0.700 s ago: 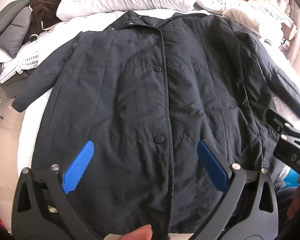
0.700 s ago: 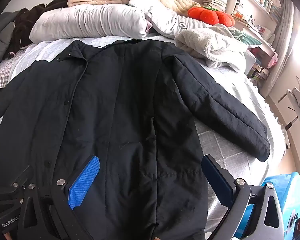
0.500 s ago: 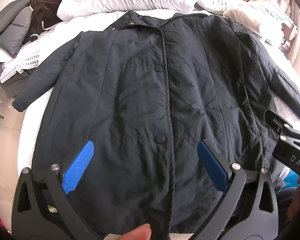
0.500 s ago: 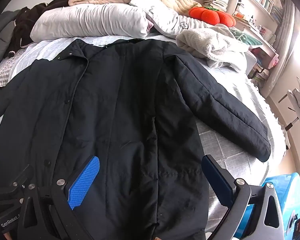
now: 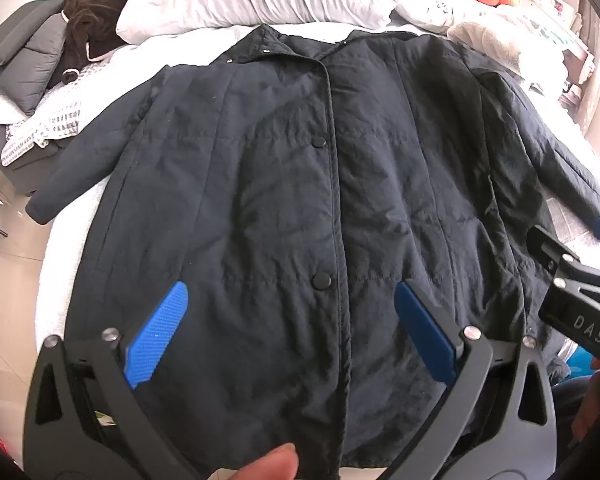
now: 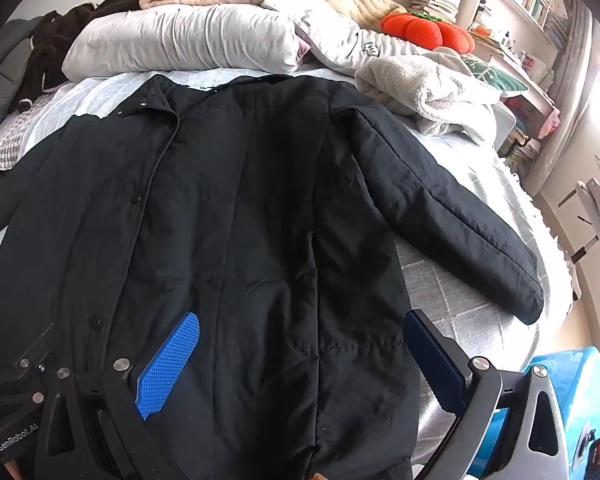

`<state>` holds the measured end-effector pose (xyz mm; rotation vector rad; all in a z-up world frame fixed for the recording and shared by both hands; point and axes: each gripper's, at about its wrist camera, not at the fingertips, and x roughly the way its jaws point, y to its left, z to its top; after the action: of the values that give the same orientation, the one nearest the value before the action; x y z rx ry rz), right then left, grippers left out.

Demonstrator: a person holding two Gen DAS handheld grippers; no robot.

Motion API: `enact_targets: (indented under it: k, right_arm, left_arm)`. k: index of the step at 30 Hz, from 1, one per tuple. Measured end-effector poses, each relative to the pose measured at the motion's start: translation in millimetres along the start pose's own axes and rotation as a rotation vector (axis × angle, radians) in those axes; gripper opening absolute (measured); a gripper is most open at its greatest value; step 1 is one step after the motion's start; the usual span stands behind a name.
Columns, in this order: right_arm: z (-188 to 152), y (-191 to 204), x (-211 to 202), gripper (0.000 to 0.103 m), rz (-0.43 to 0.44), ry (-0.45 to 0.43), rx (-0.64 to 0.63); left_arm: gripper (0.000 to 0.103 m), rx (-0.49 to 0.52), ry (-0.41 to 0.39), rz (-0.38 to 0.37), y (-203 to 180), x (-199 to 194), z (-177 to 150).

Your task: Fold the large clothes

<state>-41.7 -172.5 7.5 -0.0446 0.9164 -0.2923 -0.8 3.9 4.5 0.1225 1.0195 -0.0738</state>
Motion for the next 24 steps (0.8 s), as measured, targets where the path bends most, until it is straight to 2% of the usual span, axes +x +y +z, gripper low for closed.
enact_targets:
  k: [24]
  right_arm:
    - [-2.6, 4.2, 3.7, 0.103, -0.002, 0.006, -0.013]
  left_arm:
    - [0.103, 0.001, -0.002, 0.001, 0.4, -0.6, 0.0]
